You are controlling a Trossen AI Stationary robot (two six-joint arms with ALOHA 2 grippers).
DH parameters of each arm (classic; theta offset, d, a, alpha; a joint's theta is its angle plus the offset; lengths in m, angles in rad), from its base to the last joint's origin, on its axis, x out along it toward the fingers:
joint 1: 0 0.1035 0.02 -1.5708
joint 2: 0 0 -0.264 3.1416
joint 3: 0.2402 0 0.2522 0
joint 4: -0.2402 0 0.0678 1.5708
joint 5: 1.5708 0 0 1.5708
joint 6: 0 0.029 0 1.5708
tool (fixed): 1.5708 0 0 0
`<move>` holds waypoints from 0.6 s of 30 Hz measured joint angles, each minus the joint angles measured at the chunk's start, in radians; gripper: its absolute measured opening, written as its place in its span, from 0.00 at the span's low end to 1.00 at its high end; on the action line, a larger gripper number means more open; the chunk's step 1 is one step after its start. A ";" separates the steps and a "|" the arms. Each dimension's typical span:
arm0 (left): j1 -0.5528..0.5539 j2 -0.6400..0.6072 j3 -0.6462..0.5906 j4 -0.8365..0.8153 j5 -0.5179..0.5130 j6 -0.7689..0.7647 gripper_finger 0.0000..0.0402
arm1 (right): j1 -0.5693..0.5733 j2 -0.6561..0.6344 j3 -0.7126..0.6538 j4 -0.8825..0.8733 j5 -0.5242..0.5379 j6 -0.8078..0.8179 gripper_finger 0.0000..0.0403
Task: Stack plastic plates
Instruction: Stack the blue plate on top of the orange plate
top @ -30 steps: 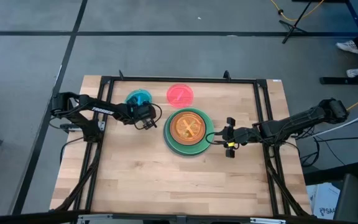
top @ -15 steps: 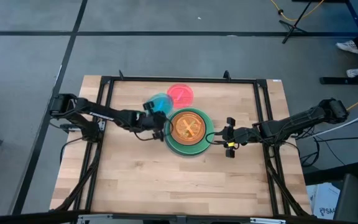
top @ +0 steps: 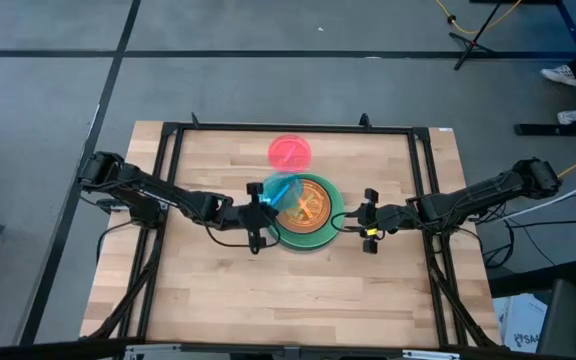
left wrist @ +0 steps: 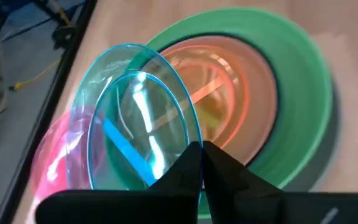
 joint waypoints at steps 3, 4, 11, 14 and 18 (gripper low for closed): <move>-0.005 0.000 0.000 0.039 0.037 0.002 0.02 | 0.000 0.000 0.000 0.014 0.000 0.000 0.35; -0.005 0.000 0.000 0.054 0.052 0.002 0.01 | 0.000 0.000 0.000 0.022 0.000 0.000 0.35; -0.005 0.000 0.000 0.178 0.114 0.056 0.01 | 0.000 0.000 0.000 0.030 0.000 0.000 0.35; -0.003 0.000 0.000 0.207 0.115 0.089 0.02 | 0.000 0.000 0.000 0.028 0.000 0.000 0.35; 0.007 0.002 0.000 0.233 0.151 0.097 0.01 | 0.000 0.000 0.000 0.027 0.000 -0.001 0.35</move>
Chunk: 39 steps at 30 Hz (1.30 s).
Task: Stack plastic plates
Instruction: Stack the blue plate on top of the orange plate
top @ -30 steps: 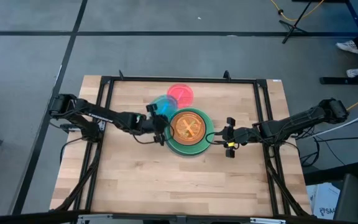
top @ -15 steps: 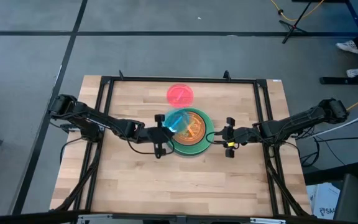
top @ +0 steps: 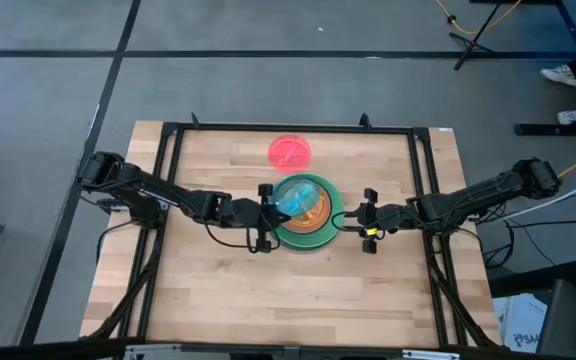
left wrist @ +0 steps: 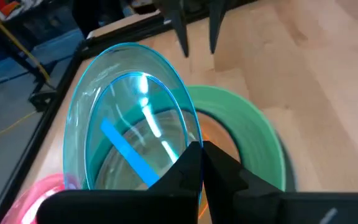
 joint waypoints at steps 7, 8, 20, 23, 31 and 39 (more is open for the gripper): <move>0.006 0.082 0.000 0.097 0.036 0.009 0.01 | 0.000 0.001 0.000 -0.005 0.000 -0.002 0.35; 0.010 0.101 0.000 0.112 0.036 0.010 0.01 | 0.000 0.002 0.000 -0.002 0.000 -0.002 0.35; 0.047 0.189 0.000 0.143 0.038 -0.027 0.02 | 0.000 0.003 0.000 -0.008 0.000 -0.002 0.35; 0.059 0.190 0.000 0.141 0.039 -0.051 0.02 | 0.000 0.003 0.000 -0.008 0.000 -0.002 0.35; 0.092 0.199 0.000 0.137 0.076 -0.056 0.02 | 0.000 0.003 0.000 -0.008 0.000 -0.002 0.35; 0.103 0.215 -0.002 0.127 0.090 -0.081 0.11 | 0.000 0.003 0.000 -0.008 0.000 -0.003 0.35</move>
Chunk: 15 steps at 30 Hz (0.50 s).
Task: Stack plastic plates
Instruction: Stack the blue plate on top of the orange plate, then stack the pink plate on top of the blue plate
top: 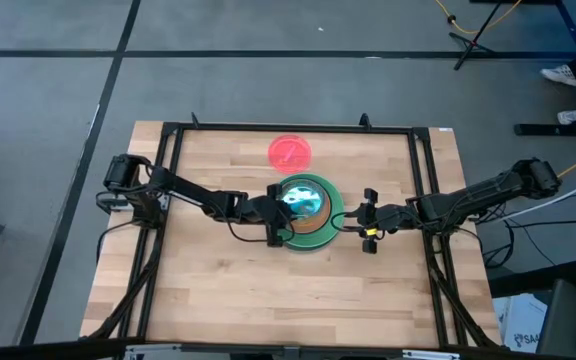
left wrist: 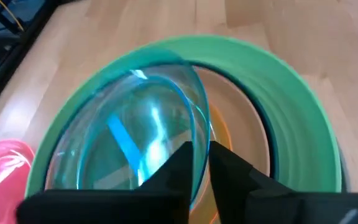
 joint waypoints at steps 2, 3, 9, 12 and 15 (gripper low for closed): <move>0.000 -0.001 0.000 0.005 0.000 -0.004 0.17 | 0.000 0.000 0.000 0.000 0.000 0.000 0.35; 0.000 -0.001 0.000 0.004 0.000 -0.004 0.19 | 0.000 0.000 0.000 0.000 0.000 0.000 0.35; -0.014 -0.015 0.000 -0.024 -0.011 -0.009 0.31 | 0.000 0.000 0.000 -0.001 0.000 0.000 0.35; -0.018 -0.055 0.001 -0.052 -0.031 -0.020 0.34 | 0.000 0.000 0.000 -0.002 0.000 0.000 0.35; -0.020 -0.099 0.001 -0.099 -0.051 -0.025 0.35 | 0.000 0.000 -0.001 -0.003 0.000 0.000 0.35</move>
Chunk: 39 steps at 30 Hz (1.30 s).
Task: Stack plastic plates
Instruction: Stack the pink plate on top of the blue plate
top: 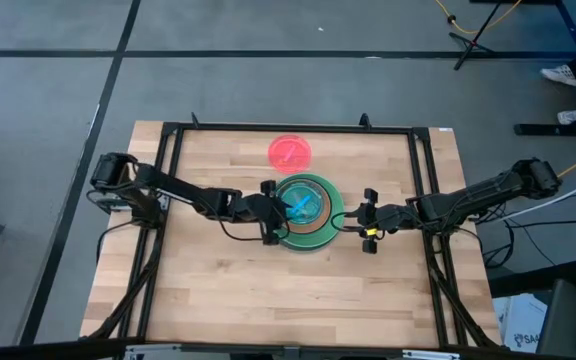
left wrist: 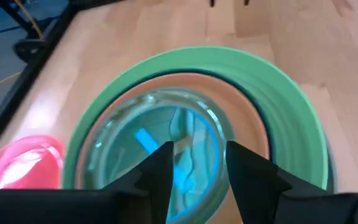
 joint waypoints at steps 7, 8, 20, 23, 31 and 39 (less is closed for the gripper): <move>0.048 -0.052 0.001 -0.024 -0.132 0.089 0.34 | 0.000 0.000 -0.001 0.003 0.000 0.001 0.35; 0.066 -0.052 0.001 -0.036 -0.134 0.101 0.33 | 0.000 0.000 -0.001 0.003 0.000 0.002 0.35; 0.337 -0.046 0.001 -0.199 -0.129 -0.244 0.30 | 0.000 0.000 -0.001 0.004 0.024 0.000 0.35; 0.413 -0.030 0.000 -0.204 -0.048 -0.393 0.30 | 0.000 0.000 -0.001 0.004 0.024 0.000 0.35; 0.565 0.062 0.000 -0.194 0.101 -0.476 0.30 | 0.000 0.000 -0.001 0.005 0.024 -0.001 0.35; 0.647 0.134 0.000 -0.126 0.196 -0.520 0.30 | 0.000 0.000 -0.001 0.006 0.026 -0.008 0.35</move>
